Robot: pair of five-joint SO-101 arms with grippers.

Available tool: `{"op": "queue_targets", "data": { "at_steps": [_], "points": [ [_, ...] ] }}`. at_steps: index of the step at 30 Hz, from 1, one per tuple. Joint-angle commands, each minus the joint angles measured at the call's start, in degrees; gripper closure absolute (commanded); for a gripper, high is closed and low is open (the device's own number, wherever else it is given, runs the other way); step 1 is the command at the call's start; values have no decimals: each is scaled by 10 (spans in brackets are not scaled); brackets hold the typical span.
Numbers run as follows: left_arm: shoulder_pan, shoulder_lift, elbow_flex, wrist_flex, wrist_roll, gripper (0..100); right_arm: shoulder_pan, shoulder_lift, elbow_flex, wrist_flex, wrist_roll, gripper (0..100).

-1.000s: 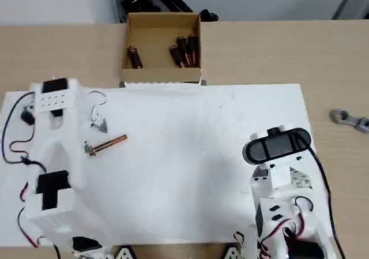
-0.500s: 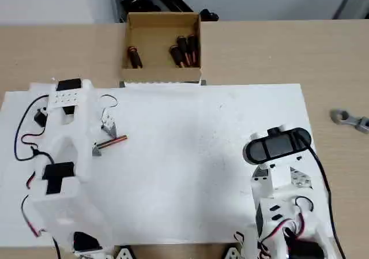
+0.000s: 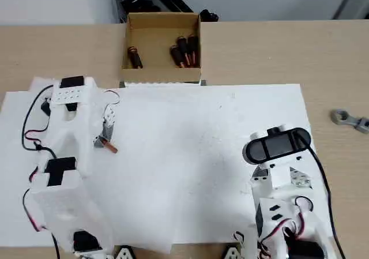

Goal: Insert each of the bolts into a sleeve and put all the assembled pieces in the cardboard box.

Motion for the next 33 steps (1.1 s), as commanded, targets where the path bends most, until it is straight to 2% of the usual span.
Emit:
{"op": "queue_targets", "data": {
  "at_steps": [1, 8, 14, 21, 27, 33],
  "points": [
    [-17, 42, 6, 5, -33, 993, -2, -3, -3, -12, -5, 995],
    [-14, 4, -8, 64, -105, 993, -2, -3, -3, -12, -8, 995],
    [-13, -159, -31, 126, -166, 993, -2, -3, -3, -12, -9, 995],
    [-9, -360, -19, 127, -240, 993, -2, -4, -6, -11, -10, 995],
    [-9, -465, 42, 117, -369, 993, -7, -4, -11, -15, -37, 991],
    [-10, -560, 120, 66, -375, 993, -6, -4, -13, -15, -50, 991]
  ]
}}
